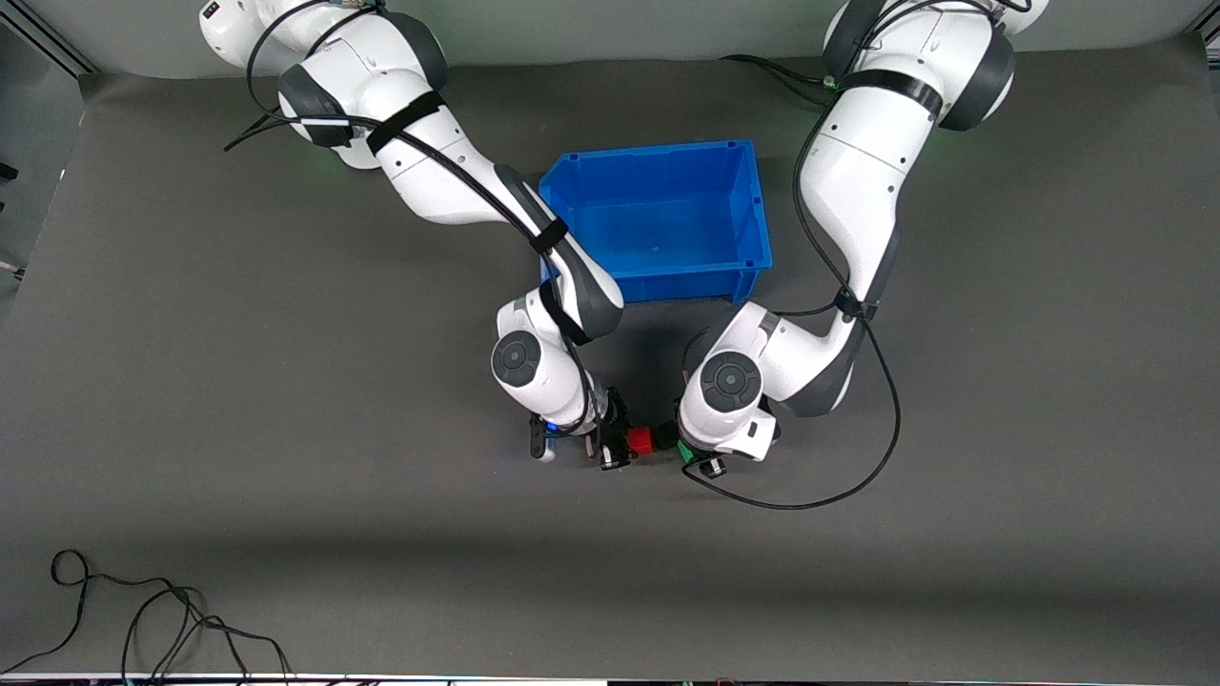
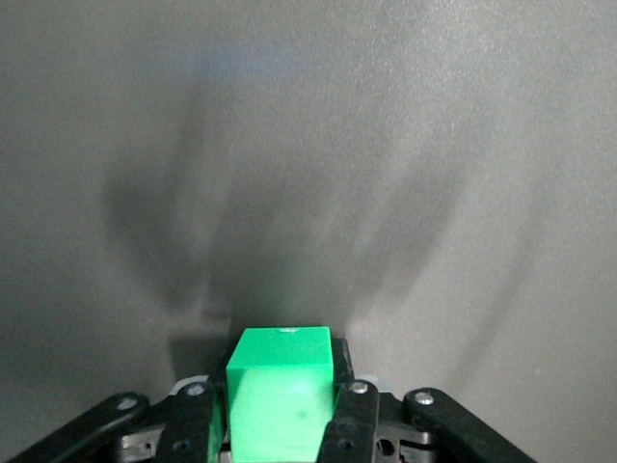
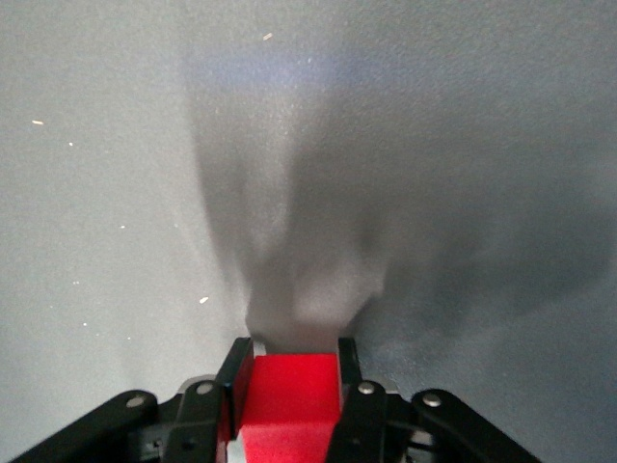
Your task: Attach green and red cubes to black cube
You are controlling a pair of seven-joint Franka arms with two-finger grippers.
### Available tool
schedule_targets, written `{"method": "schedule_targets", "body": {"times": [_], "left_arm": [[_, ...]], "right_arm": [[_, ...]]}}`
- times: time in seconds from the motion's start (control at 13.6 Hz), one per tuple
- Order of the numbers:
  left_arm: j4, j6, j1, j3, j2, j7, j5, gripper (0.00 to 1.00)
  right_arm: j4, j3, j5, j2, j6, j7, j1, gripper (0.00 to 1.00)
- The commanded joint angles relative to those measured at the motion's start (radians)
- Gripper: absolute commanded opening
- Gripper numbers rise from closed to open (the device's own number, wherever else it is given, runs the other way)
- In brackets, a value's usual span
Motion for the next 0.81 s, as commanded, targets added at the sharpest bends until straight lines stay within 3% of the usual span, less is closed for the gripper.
{"method": "schedule_targets", "body": {"times": [0.0, 0.44, 0.52, 0.74], "left_arm": [[0.055, -0.02, -0.012, 0.005, 0.012, -0.023, -0.002, 0.0], [0.052, -0.025, -0.012, 0.005, 0.013, -0.02, 0.007, 0.0], [0.052, -0.026, -0.014, 0.007, 0.013, -0.012, 0.014, 0.19], [0.053, -0.025, -0.023, 0.005, 0.013, -0.012, 0.028, 0.1]], "right_arm": [[-0.008, -0.004, -0.02, 0.001, -0.018, 0.001, -0.012, 0.0], [-0.003, -0.004, -0.02, 0.005, -0.017, -0.014, -0.043, 0.0], [-0.002, -0.004, -0.02, 0.005, -0.017, -0.014, -0.044, 0.0], [-0.005, -0.003, -0.02, 0.008, -0.015, -0.013, -0.044, 0.0]]}}
